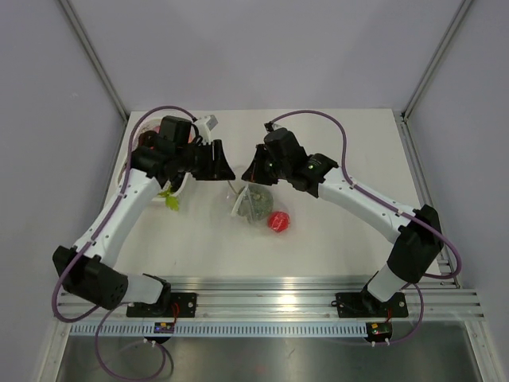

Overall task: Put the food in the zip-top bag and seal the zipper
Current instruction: Place the fake fruit in the zipper food storage bag, then adjust the zipper food storage bag at the center of the board.

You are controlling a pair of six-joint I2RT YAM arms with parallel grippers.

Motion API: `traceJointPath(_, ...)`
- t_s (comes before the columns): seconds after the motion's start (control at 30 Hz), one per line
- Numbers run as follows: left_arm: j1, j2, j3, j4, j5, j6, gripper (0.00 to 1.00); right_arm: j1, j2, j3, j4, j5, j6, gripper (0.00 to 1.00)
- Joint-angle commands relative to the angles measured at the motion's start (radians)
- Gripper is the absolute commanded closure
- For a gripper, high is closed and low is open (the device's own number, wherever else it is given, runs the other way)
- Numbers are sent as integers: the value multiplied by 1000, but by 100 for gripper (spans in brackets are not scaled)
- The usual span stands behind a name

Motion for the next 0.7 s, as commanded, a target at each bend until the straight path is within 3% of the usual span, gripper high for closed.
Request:
traceJointPath(0.0,3,-95,23,-13,-98,9,60,8,-13,40,34,3,-5,100)
traceJointPath(0.03,11,-116,-2,12,-153,-16,68,9,-16,41,30,3,-6,100)
traceJointPath(0.1,55,-182,-109,66,-241,-71,68,8,-19,39,30,8,-11,100)
traceJointPath(0.13,65,-198,-150,121,-261,-80,65,8,-20,37,30,10,-9,100)
traceJointPath(0.17,74,-207,-180,141,-272,-88,50,8,-20,37,33,11,-9,100)
traceJointPath(0.2,77,-204,-227,172,-263,-88,44,8,-20,37,35,7,-9,100)
traceJointPath(0.27,78,-176,-249,175,-223,-82,38,8,-19,37,34,6,-9,100)
traceJointPath(0.53,77,-83,-399,284,-146,-80,41,8,-30,22,38,13,-6,100)
traceJointPath(0.67,77,-58,-451,352,-125,-96,48,8,-28,18,41,6,-3,100)
